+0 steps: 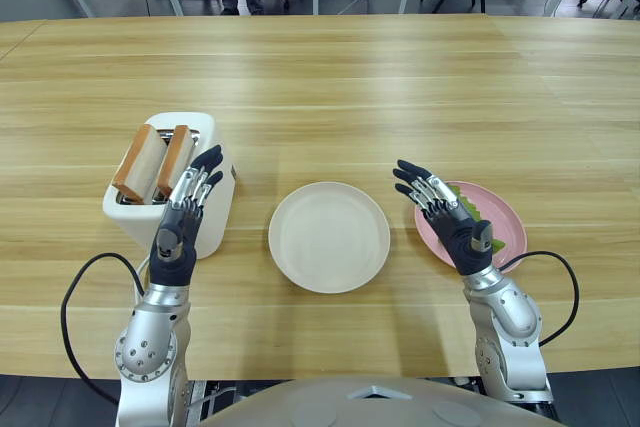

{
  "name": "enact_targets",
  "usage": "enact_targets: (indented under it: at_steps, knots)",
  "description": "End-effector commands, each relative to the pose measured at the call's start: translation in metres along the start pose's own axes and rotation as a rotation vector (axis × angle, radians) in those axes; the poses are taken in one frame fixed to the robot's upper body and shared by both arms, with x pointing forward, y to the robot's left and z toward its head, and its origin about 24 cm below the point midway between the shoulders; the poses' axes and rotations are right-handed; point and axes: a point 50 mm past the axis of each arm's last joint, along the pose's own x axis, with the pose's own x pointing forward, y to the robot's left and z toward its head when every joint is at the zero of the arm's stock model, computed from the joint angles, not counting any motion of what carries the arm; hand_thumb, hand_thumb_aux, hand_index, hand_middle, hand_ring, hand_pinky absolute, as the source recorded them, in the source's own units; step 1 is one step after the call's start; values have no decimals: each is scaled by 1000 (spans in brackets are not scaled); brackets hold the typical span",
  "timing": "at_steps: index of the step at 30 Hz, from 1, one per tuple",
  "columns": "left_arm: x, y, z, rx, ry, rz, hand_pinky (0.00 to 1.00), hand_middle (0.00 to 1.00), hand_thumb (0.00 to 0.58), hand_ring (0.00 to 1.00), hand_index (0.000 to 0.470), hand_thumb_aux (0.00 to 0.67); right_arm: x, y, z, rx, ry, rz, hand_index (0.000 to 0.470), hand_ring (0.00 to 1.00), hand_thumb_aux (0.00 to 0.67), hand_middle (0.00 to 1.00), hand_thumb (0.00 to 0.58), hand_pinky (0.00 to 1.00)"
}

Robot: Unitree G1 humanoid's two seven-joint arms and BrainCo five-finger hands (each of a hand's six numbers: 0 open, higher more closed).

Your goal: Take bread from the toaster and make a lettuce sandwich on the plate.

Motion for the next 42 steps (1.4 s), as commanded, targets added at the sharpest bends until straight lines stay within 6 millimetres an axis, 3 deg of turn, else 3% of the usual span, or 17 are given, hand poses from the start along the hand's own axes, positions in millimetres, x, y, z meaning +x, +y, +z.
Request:
enact_targets:
  at_steps: [1,12,14,18,24,27,31,37,42]
  knots:
    - [0,-1,-1,15,20,-12,0,0,0,0,0,0,2,-2,-2,-25,5,-13,0,0,0,0,0,0]
    - [1,2,0,82,32,-6,0,0,0,0,0,0,3,-6,-2,-41,6,-42,0,0,0,0,0,0]
    - [4,22,1,251,64,90,0,0,0,0,0,0,2,-7,-2,-48,6,-53,0,0,0,0,0,0]
    - [13,72,11,774,147,287,0,0,0,0,0,0,-1,-9,0,-60,5,-83,0,0,0,0,0,0]
    - [26,103,22,1046,180,447,0,0,0,0,0,0,-5,-7,-1,-67,11,-114,0,0,0,0,0,0]
    - [27,111,11,1151,274,449,0,0,0,0,0,0,-5,-7,-1,-70,12,-114,0,0,0,0,0,0]
    - [29,114,-19,1230,445,365,0,0,0,0,0,0,-5,-9,0,-74,12,-121,0,0,0,0,0,0]
    - [27,110,-56,1193,633,247,0,0,0,0,0,0,-6,-11,1,-77,14,-120,0,0,0,0,0,0]
    - [25,114,-63,1242,699,238,0,0,0,0,0,0,-8,-13,2,-80,16,-120,0,0,0,0,0,0]
